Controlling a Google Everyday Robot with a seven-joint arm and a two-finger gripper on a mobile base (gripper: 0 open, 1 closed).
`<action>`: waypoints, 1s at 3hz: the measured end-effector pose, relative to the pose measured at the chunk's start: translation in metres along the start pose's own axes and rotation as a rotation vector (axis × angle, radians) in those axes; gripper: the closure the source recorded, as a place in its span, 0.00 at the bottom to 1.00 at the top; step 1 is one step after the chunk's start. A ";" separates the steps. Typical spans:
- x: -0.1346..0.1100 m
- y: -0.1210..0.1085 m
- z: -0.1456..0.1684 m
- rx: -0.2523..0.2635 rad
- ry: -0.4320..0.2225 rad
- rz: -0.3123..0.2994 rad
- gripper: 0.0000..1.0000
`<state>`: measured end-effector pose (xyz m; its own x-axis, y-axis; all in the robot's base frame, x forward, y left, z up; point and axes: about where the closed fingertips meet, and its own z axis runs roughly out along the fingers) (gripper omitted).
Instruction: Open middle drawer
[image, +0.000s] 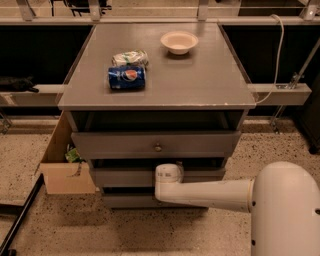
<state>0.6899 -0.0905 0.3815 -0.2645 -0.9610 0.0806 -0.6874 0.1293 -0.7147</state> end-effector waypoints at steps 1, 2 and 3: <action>0.000 0.000 0.000 0.000 0.000 0.000 0.70; 0.000 0.000 0.000 0.000 0.000 0.000 1.00; 0.000 0.000 0.000 0.000 0.000 0.000 1.00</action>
Offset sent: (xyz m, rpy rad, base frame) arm 0.0000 0.0000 0.0000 0.0000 0.0000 0.0000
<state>0.6899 -0.0906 0.3814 -0.2646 -0.9610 0.0807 -0.6874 0.1293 -0.7147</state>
